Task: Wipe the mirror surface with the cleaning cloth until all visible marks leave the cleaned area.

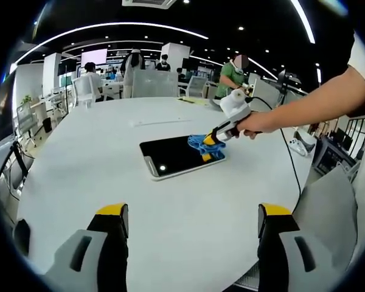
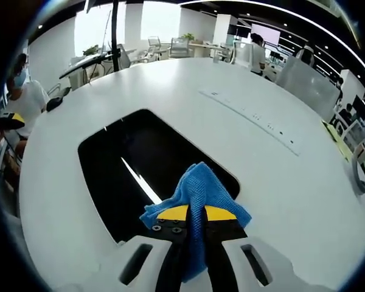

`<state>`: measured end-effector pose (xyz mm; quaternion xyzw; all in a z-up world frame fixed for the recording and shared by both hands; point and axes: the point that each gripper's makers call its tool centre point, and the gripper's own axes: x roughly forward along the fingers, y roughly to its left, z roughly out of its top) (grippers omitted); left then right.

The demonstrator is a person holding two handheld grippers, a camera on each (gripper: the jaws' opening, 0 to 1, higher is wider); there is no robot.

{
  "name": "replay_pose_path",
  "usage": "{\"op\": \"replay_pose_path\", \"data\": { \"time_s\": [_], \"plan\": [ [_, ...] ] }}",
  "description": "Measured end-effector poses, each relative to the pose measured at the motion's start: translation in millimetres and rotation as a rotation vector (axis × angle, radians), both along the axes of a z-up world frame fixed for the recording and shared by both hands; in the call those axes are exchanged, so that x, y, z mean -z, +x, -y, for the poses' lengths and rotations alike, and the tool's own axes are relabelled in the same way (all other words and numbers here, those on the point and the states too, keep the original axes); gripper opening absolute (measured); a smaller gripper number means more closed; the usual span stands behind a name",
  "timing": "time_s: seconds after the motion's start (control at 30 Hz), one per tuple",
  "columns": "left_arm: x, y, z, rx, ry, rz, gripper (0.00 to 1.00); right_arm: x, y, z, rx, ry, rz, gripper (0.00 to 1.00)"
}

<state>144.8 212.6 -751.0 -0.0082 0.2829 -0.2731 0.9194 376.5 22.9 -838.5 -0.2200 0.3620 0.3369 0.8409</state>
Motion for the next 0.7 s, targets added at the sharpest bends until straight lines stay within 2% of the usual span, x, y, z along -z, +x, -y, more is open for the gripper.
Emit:
{"op": "replay_pose_path", "data": {
  "time_s": [0.07,0.27,0.53,0.7],
  "plan": [
    [0.1,-0.5,-0.1,0.000,0.002,-0.001,0.89,3.8,8.1,2.0,-0.001,-0.003,-0.002,0.03],
    [0.5,-1.7,-1.5,-0.003,0.004,-0.003,0.89,0.0,5.4,0.8,0.002,0.000,-0.003,0.04],
    [1.6,-2.9,-3.3,-0.004,0.008,-0.010,0.89,4.5,22.0,5.4,0.006,0.000,-0.003,0.04],
    [2.1,-2.2,-3.7,-0.004,0.006,-0.011,0.88,4.3,24.0,5.1,0.004,-0.006,-0.002,0.04]
  ]
}}
